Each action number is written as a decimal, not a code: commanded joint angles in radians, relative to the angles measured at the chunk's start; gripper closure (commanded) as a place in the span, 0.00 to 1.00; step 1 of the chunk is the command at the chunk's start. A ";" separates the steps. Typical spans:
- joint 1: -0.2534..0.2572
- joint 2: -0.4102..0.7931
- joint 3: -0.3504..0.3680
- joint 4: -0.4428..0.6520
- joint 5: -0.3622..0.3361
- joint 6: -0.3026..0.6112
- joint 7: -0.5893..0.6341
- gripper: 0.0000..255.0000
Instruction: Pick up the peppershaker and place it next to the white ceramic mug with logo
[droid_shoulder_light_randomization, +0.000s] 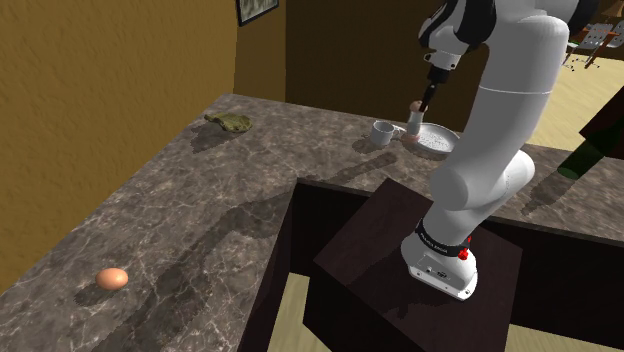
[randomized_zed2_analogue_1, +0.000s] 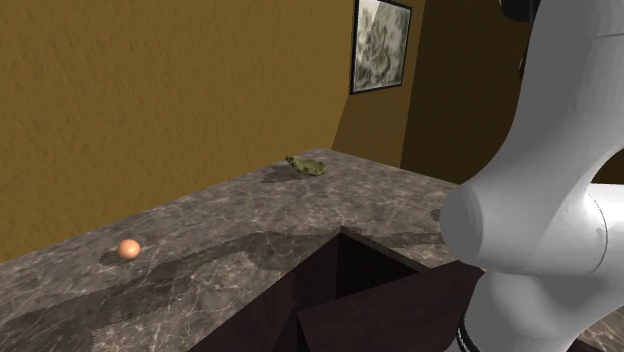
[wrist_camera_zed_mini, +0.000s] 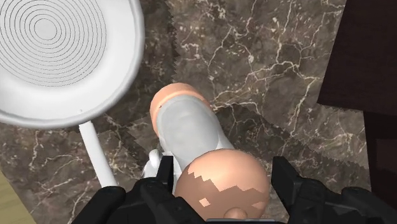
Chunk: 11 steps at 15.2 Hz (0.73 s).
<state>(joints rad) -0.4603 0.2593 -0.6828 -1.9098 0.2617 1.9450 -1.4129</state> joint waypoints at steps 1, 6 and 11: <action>-0.003 0.014 0.004 -0.015 0.012 0.025 -0.009 1.00; -0.012 0.051 0.015 -0.042 0.042 0.079 -0.032 1.00; -0.020 0.080 0.026 -0.058 0.066 0.117 -0.050 1.00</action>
<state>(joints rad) -0.4787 0.3359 -0.6582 -1.9642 0.3242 2.0551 -1.4595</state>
